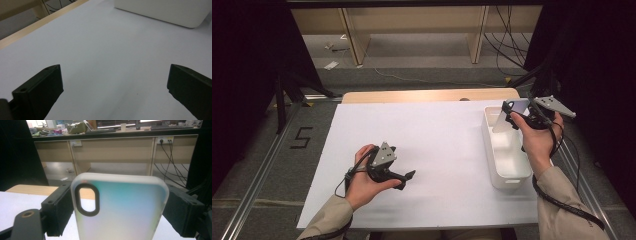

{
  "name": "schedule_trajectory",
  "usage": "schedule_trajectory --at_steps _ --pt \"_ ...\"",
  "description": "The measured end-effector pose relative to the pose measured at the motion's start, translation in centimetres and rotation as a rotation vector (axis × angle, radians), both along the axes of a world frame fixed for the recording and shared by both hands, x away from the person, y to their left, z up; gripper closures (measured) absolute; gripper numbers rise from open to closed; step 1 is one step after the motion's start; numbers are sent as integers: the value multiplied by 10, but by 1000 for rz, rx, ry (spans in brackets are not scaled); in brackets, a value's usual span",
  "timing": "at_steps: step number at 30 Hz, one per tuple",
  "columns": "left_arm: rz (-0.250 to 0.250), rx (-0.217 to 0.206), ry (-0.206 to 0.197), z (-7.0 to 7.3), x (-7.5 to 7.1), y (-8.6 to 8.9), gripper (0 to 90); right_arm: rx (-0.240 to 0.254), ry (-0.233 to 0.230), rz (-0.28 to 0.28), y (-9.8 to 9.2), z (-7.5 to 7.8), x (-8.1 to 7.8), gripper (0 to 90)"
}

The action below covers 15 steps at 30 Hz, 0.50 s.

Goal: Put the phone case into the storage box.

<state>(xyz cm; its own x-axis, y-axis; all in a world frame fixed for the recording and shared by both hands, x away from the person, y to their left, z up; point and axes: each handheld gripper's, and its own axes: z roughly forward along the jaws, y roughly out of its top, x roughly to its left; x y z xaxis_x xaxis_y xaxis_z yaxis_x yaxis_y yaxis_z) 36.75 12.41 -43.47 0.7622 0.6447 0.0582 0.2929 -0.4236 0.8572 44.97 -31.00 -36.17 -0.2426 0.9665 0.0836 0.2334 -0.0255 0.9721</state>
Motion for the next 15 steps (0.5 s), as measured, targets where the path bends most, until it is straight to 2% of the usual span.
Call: schedule_trajectory --at_steps 15 --pt "2 -3 0 0 0 0 0 -14 11 -13 -2 -3 7 181"
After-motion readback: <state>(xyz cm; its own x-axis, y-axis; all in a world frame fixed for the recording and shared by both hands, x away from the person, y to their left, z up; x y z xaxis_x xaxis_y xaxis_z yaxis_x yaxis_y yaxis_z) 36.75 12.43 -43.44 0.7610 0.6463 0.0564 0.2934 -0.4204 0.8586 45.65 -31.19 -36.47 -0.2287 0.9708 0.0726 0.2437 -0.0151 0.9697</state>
